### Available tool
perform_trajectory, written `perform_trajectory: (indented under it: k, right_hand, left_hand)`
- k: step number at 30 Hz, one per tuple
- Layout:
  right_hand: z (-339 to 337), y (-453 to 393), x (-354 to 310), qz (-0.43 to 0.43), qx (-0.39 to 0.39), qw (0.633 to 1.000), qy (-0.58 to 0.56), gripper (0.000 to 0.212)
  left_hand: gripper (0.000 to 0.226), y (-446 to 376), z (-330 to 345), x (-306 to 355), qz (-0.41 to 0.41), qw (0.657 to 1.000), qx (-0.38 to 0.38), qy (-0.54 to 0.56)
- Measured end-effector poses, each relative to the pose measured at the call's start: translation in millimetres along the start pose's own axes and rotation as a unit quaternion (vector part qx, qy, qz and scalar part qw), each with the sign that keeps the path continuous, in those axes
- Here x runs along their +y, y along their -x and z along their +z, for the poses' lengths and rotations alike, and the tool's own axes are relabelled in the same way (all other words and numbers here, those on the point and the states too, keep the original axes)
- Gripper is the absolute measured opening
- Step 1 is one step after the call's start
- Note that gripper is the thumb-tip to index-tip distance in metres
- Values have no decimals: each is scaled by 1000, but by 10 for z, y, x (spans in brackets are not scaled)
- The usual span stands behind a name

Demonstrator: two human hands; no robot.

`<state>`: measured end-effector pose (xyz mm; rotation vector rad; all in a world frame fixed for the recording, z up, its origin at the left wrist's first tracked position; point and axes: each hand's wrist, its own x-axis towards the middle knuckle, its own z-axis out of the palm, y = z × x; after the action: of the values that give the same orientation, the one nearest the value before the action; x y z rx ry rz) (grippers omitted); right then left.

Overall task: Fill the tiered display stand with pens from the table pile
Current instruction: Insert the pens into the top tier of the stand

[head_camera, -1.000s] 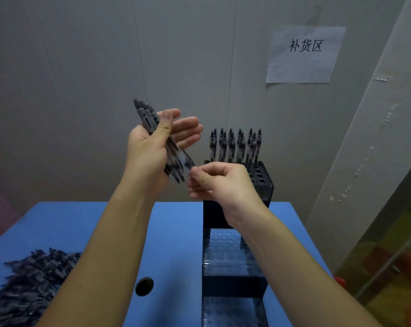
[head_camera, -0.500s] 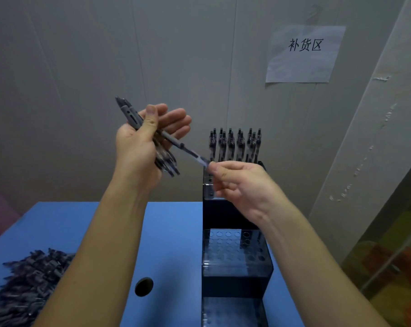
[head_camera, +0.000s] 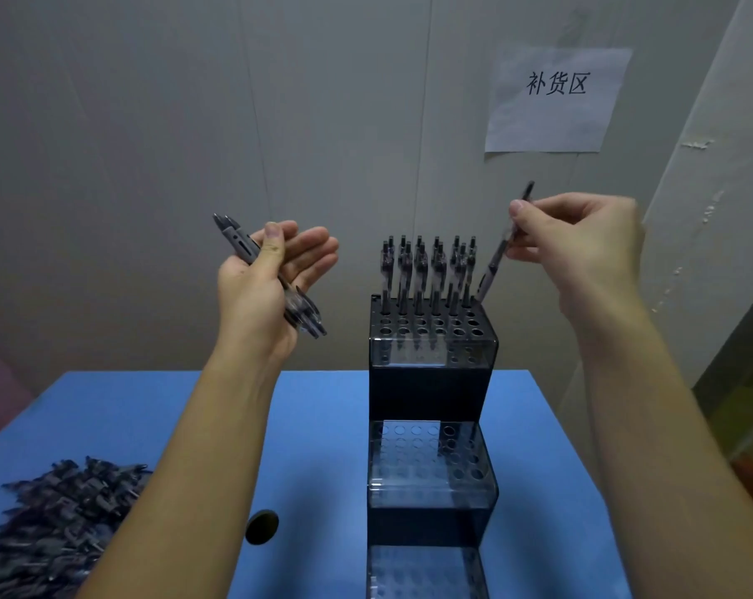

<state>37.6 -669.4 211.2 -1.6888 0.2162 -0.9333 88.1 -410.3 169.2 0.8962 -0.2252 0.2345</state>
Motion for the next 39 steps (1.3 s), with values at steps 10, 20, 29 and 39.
perform_trajectory:
  k: [10,20,29,39]
  right_hand:
    - [195,-15,206,-34,11,994,102,19]
    - [241,46,244,-30,-51,975,213,16]
    - [225,45,309,-28,-56,963,263,40]
    - [180,119,252,-20,-89,914,396,44]
  left_hand:
    - [24,45,0,-74,-4,1000,4,-25]
    - [23,70,7,-62,21,995,-18,-100]
    - [22,104,47,-41,27,993,-44,-110]
    - [23,152,68,3,24,993,-53,-104]
